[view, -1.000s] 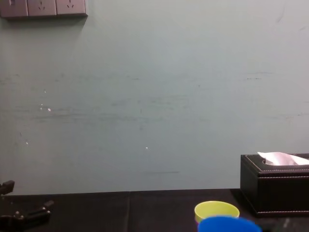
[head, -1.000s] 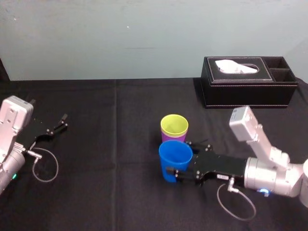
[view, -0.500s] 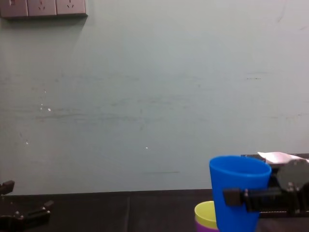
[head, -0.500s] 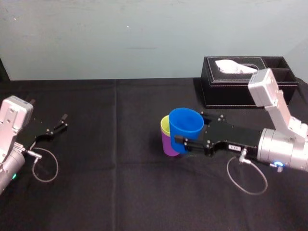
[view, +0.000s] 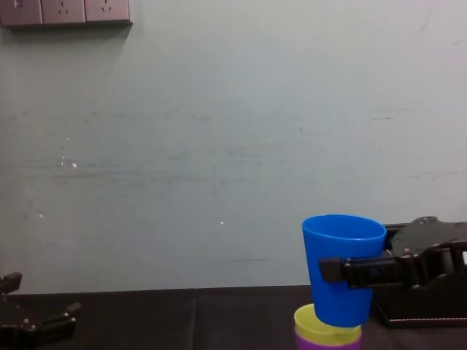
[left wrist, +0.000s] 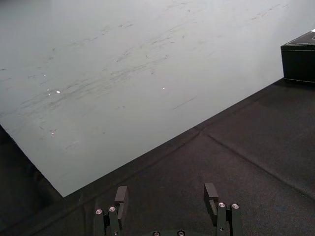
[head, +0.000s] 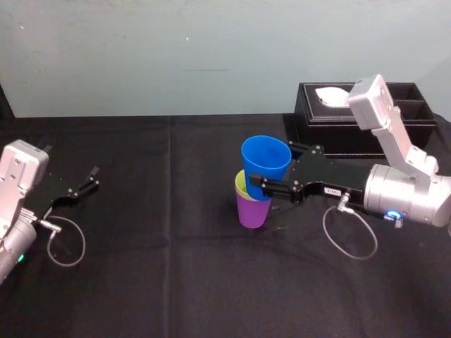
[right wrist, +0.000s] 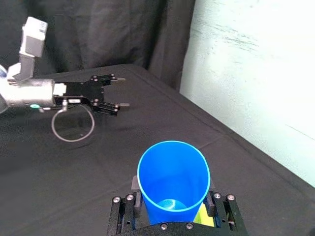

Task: Stack the three plastic cups sequentially using one hand.

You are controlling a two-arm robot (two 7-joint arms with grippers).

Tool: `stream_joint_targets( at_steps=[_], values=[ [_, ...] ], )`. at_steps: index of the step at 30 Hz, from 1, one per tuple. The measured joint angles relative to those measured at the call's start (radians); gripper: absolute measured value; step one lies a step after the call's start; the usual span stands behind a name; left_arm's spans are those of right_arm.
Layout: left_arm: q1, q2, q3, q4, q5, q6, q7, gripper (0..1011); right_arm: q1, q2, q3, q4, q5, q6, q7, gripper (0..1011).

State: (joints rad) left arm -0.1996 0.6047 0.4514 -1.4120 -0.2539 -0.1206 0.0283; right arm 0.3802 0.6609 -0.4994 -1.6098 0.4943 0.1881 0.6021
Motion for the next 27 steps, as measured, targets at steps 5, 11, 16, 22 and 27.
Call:
stream_joint_targets(
  at_steps=[5,11,16,22,27],
  values=[
    [0.0,0.0,0.0,0.0,0.0,0.0,0.0,1010,0.027,-0.019,-0.012,0.03,-0.015,0.006,-0.007,718],
    [0.0,0.0,0.0,0.0,0.0,0.0,0.0,1010,0.048,-0.038,-0.019,0.06,-0.022,0.007,-0.008,718],
    [0.0,0.0,0.0,0.0,0.0,0.0,0.0,1010,0.059,-0.051,-0.024,0.082,-0.028,0.002,-0.008,718],
    [0.0,0.0,0.0,0.0,0.0,0.0,0.0,1010,0.067,-0.064,-0.029,0.101,-0.034,-0.008,-0.008,718],
    [0.0,0.0,0.0,0.0,0.0,0.0,0.0,1010,0.073,-0.072,-0.033,0.116,-0.04,-0.01,-0.007,718]
  ],
)
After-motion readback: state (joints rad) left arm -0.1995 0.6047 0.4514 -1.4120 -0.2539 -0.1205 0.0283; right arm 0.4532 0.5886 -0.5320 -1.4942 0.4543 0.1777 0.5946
